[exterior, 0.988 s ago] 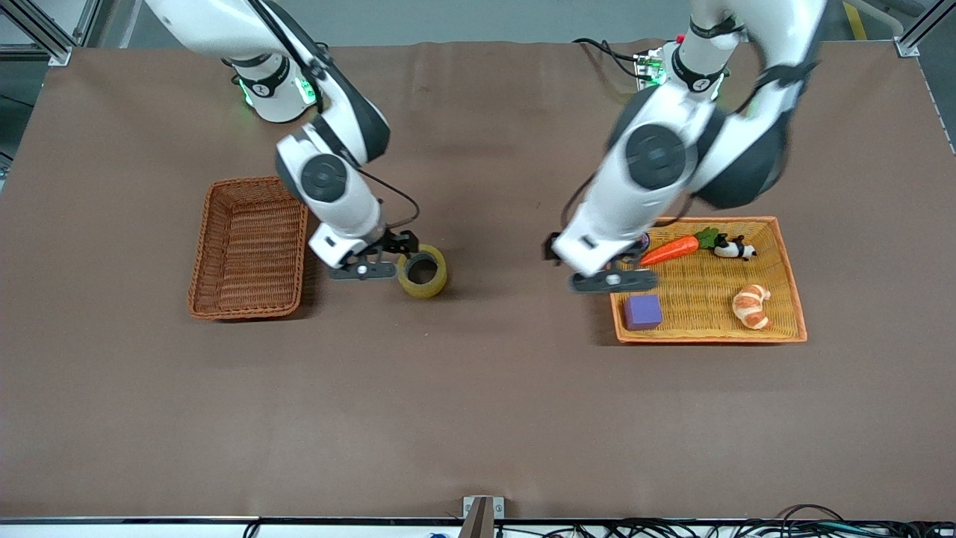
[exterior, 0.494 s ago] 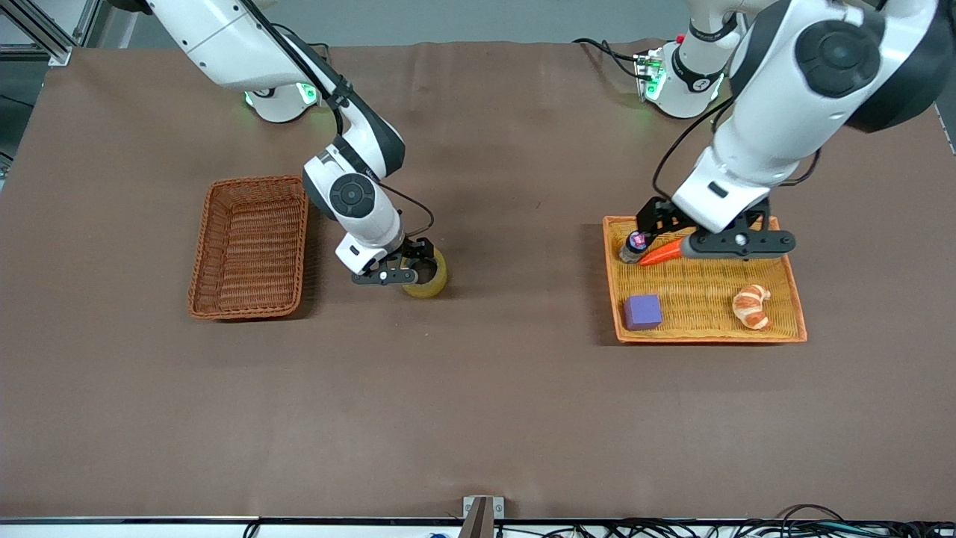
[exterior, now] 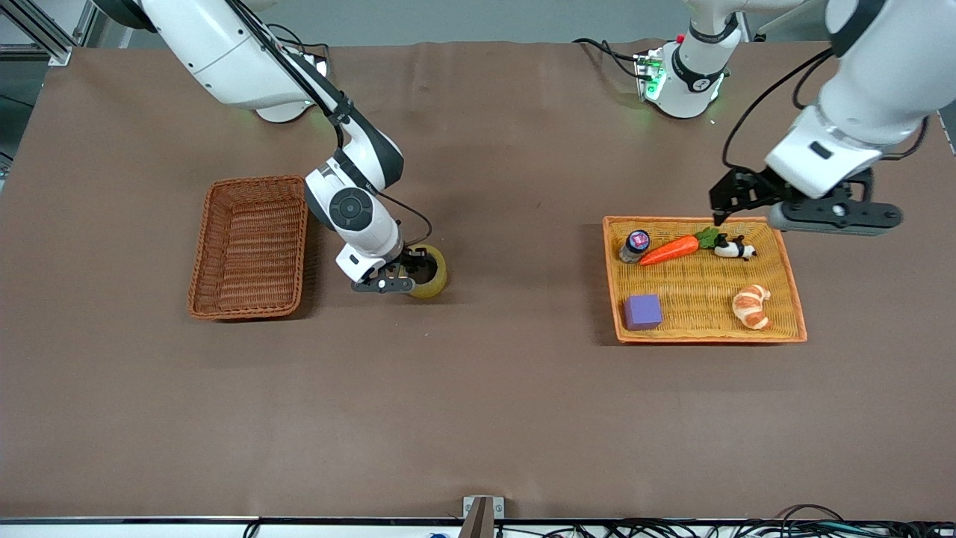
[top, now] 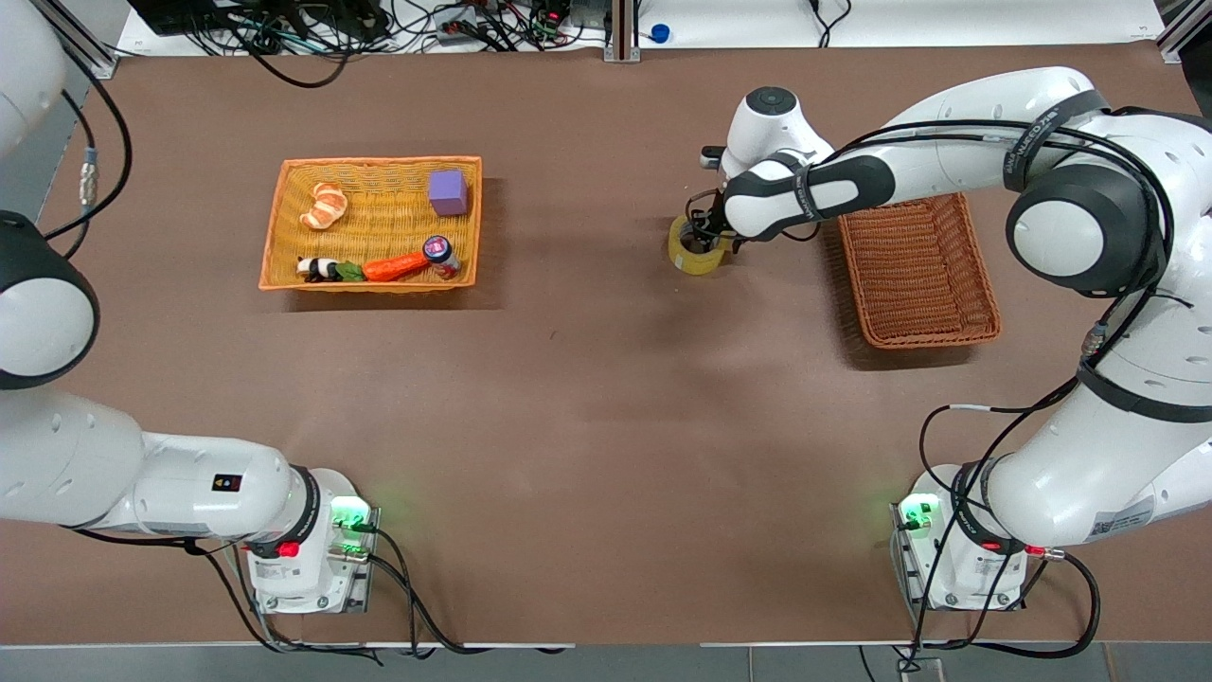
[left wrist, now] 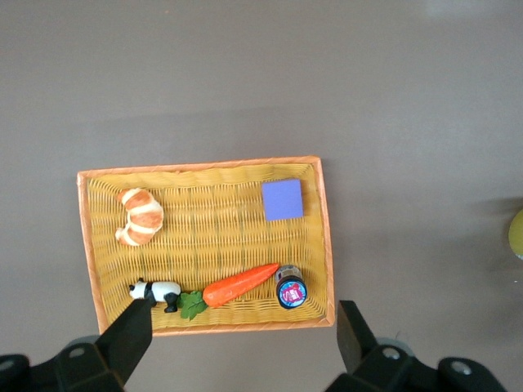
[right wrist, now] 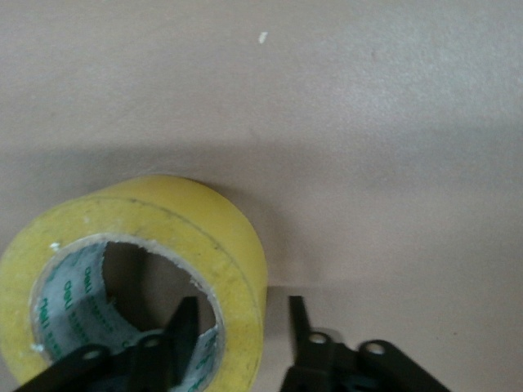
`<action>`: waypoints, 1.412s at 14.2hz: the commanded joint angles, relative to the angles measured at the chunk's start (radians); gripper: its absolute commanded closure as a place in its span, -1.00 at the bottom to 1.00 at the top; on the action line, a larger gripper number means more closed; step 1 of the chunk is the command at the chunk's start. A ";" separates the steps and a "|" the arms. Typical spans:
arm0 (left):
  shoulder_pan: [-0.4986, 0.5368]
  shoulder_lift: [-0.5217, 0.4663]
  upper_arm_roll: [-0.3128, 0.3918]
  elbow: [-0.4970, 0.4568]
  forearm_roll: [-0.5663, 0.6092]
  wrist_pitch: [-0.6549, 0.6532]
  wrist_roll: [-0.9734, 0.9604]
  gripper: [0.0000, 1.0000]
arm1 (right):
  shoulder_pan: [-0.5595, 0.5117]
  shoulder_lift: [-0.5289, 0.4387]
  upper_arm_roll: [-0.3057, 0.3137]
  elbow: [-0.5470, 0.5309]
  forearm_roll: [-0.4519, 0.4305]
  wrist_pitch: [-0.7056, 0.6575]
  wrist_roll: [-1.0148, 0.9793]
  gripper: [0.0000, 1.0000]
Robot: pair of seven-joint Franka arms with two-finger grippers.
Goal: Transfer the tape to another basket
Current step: 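Move the tape into the wicker basket with the right gripper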
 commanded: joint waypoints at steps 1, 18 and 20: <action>0.073 -0.024 -0.005 -0.023 -0.046 -0.031 0.006 -1.00 | -0.014 0.031 0.011 0.022 -0.035 0.000 0.063 1.00; 0.070 -0.056 -0.024 -0.024 -0.019 -0.033 0.026 -1.00 | -0.127 -0.456 -0.413 -0.215 -0.026 -0.423 -0.698 0.99; 0.035 -0.055 -0.001 -0.026 -0.019 -0.033 0.024 -1.00 | -0.127 -0.454 -0.449 -0.336 -0.026 -0.274 -0.727 0.97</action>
